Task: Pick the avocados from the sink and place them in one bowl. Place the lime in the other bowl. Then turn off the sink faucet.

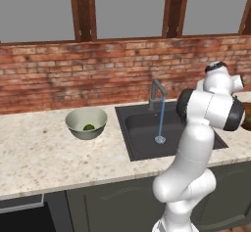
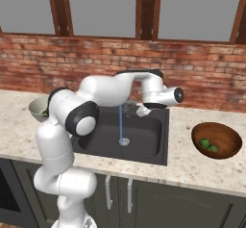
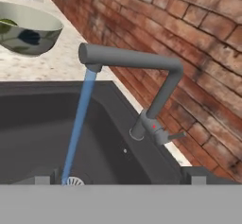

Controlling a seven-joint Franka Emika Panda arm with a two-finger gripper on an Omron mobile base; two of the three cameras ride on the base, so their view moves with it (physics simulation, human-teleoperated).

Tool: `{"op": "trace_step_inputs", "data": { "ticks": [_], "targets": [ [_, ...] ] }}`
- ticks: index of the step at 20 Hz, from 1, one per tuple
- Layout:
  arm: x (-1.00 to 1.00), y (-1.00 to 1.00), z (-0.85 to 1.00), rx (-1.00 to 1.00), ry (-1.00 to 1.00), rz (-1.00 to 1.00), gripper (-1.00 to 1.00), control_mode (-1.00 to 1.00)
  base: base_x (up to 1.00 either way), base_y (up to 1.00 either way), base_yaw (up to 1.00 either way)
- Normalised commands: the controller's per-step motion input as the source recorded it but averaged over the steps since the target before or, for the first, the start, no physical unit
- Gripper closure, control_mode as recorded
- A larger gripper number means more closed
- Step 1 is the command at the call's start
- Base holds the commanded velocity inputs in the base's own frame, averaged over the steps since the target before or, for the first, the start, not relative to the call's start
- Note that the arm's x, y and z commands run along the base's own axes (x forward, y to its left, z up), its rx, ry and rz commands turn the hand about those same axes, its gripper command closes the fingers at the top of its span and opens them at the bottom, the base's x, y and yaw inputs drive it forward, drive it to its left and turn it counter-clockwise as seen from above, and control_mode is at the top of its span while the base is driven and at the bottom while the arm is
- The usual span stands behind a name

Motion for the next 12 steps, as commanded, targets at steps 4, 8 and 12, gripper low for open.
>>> {"op": "trace_step_inputs", "data": {
  "ticks": [4,8,12],
  "targets": [
    [0.19,0.00,-0.06,0.08,0.00,0.00,-1.00,-1.00,0.00,0.00,0.00],
    [0.26,0.00,-0.11,0.11,-0.01,0.00,-1.00,-1.00,0.00,0.00,0.00],
    [0.26,0.00,-0.09,0.12,0.00,0.01,-1.00,-1.00,0.00,0.00,0.00]
  ]
}}
